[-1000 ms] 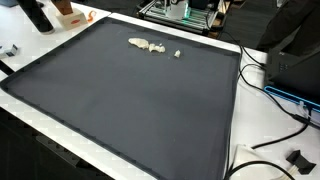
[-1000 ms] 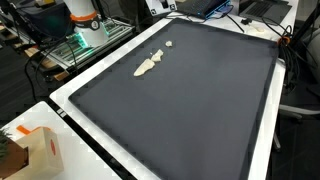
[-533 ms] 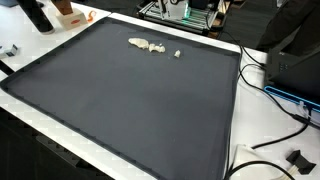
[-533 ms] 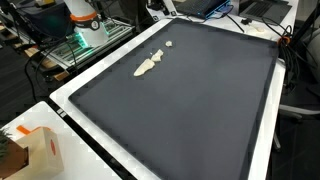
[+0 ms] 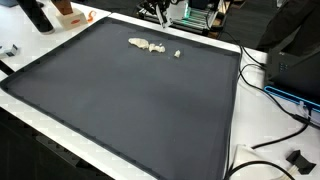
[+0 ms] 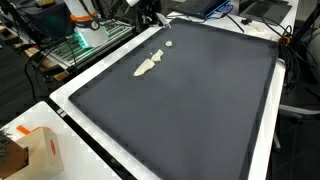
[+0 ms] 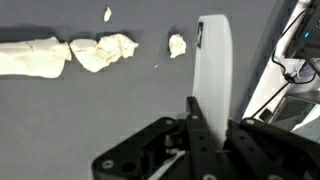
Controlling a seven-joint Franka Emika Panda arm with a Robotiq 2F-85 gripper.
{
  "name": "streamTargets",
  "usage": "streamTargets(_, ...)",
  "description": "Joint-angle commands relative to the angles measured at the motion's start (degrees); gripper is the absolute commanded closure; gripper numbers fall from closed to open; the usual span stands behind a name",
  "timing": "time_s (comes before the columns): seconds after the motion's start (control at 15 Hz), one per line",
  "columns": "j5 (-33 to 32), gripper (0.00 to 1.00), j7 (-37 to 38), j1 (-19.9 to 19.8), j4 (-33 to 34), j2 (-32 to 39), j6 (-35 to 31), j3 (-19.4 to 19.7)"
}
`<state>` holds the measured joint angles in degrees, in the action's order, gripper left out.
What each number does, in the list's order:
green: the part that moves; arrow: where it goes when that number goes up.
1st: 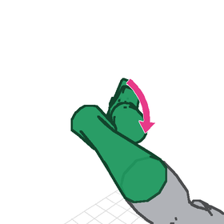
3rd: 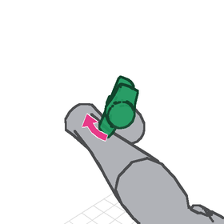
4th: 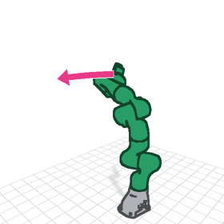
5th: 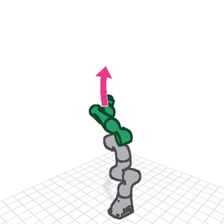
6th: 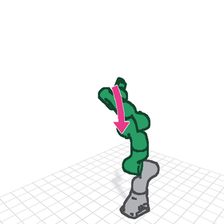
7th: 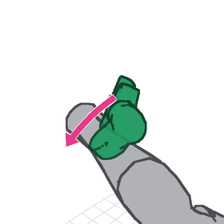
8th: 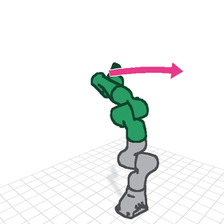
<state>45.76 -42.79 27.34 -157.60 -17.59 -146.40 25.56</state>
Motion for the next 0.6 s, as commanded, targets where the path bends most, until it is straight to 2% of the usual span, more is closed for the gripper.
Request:
streamTargets(0.0,3.6,0.99,-1.4,0.9,1.3,4.5,3.3,2.5)
streamTargets(0.07,6.8,0.99,-3.2,-6.5,1.9,6.4,5.5,-4.6)
streamTargets(0.53,16.8,0.99,-11.9,-18.9,3.9,12.4,8.7,-13.7)
